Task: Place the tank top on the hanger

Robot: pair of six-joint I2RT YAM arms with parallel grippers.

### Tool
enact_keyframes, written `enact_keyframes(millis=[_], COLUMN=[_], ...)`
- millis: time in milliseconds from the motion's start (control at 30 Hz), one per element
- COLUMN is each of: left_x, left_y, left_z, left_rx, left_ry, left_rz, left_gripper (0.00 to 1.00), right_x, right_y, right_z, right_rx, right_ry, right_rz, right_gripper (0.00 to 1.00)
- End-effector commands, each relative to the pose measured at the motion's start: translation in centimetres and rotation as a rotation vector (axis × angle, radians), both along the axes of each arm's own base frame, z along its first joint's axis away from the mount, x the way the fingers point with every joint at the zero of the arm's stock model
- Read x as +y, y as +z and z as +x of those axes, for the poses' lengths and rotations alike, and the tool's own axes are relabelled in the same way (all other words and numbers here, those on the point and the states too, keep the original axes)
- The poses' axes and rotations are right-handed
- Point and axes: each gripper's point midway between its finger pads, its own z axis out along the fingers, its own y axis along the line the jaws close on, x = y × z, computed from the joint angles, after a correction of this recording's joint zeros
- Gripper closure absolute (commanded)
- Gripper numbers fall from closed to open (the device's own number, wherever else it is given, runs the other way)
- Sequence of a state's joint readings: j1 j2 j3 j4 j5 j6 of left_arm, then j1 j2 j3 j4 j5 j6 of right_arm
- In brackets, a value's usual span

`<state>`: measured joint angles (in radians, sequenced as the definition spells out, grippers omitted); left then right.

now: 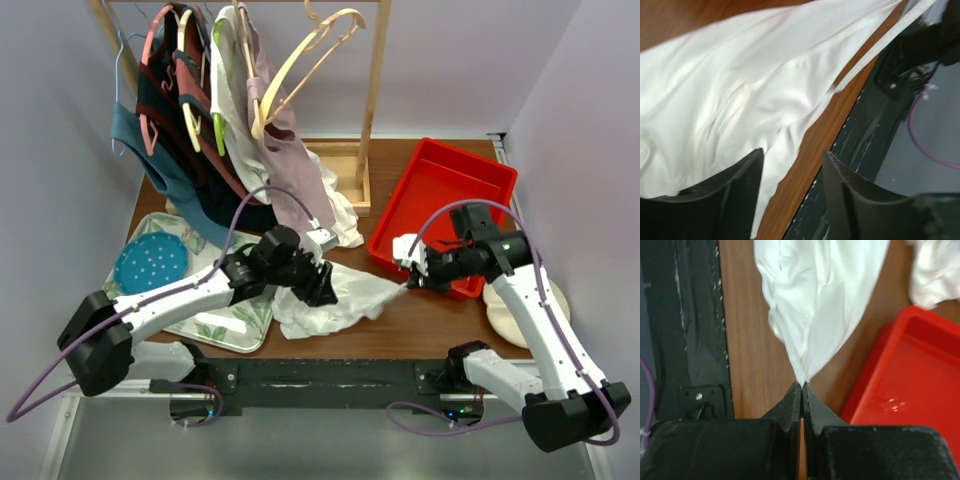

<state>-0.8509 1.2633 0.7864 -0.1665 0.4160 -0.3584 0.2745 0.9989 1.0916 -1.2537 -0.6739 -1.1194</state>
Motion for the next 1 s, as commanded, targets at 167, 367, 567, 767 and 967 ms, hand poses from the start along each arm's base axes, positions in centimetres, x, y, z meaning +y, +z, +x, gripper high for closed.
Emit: enact_keyframes(millis=[167,367,567,767,967], left_x=[5.5,6.8,6.3,5.4,3.7], left_y=[0.3,-3.5,-5.3,-5.9,-3.4], left_z=[3.3,1.7,0.8,2.2,4.3], left_rx=[-0.148,-0.032,0.007,-0.037,-0.122], left_ry=[0.254,0.304,0.286,0.284,0.258], left_rz=[0.197,0.26,0.255,0.272,0.247], left_gripper=[0.29,0.38,0.44,0.46,0.47], right_x=[-2.5,-3.8,-3.5,-3.8,-5.8], right_y=[-5.1,-7.3,-8.4,-8.7,-8.9], right_z=[-0.1,1.8,1.9,1.8,2.6], right_rx=[-0.001,0.011,0.044,0.054,0.014], right_ry=[-0.008,-0.136,-0.148,-0.152,-0.206], right_rz=[-0.151,-0.227,-0.218,-0.235,-0.315], right_gripper=[1.0,1.0,1.0,1.0,1.0])
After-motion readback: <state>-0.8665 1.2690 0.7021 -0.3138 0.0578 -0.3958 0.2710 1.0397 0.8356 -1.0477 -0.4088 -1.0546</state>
